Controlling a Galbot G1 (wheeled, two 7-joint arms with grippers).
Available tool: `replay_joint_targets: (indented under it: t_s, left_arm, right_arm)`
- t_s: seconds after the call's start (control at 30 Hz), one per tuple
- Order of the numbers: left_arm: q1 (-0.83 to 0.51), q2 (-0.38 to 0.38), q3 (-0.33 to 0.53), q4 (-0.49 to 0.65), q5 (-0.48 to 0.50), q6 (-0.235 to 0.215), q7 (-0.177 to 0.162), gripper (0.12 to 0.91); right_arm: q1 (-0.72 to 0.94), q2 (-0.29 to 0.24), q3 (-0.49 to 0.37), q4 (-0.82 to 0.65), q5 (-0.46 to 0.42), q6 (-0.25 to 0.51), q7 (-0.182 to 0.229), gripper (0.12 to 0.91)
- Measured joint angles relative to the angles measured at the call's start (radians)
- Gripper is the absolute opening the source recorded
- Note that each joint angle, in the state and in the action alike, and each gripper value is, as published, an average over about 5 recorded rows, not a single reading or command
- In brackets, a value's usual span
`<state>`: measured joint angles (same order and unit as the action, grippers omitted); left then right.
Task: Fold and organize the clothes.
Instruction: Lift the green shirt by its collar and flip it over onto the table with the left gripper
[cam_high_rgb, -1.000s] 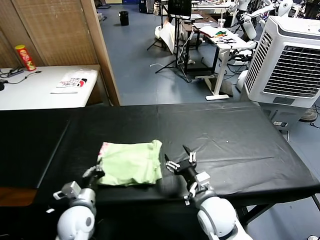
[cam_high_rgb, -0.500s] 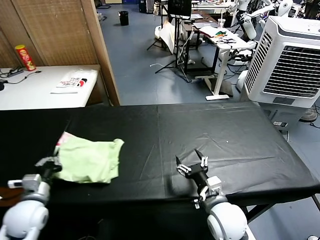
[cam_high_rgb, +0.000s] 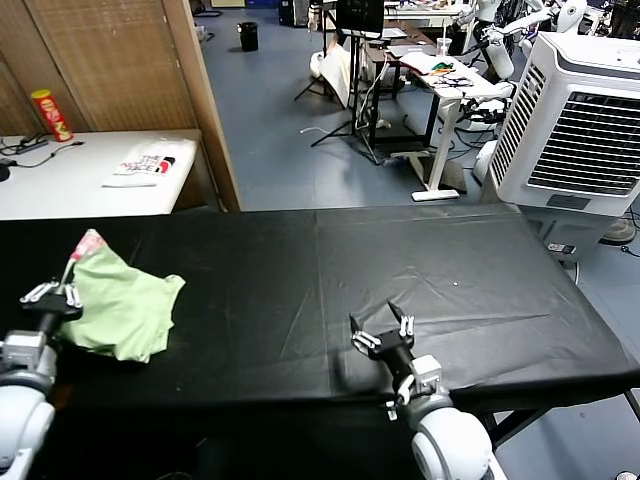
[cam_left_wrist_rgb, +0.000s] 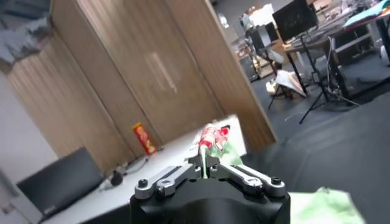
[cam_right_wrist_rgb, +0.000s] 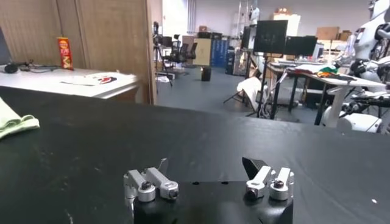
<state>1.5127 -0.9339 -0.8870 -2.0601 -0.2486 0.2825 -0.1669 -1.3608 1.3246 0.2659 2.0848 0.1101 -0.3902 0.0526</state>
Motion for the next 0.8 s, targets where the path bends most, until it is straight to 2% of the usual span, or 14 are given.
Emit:
replay_joint_targets:
  t_s: [0.27,0.5,0.63,0.8]
  left_arm:
    - [-0.054,-0.130,0.176,-0.114,-0.088,0.083,-0.060,0.146]
    - [-0.108,-0.232,0.345,-0.158,-0.100,0.107,-0.090,0.146]
    - [-0.130,-0.291,0.432,-0.152,-0.078,0.107,-0.090,0.146]
    - [-0.146,-0.385,0.521,-0.120,-0.013,0.101,-0.058,0.146]
  right_arm:
    - [-0.036,0.009,0.031,0.025,-0.004,0.001,0.000,0.798]
    - [-0.069,0.018,0.066,0.036,-0.006,0.003,0.000,0.798]
    - [-0.074,0.028,0.071,0.037,-0.008,0.003,-0.001,0.798]
    - [-0.066,0.034,0.068,0.031,0.002,-0.001,-0.003,0.798]
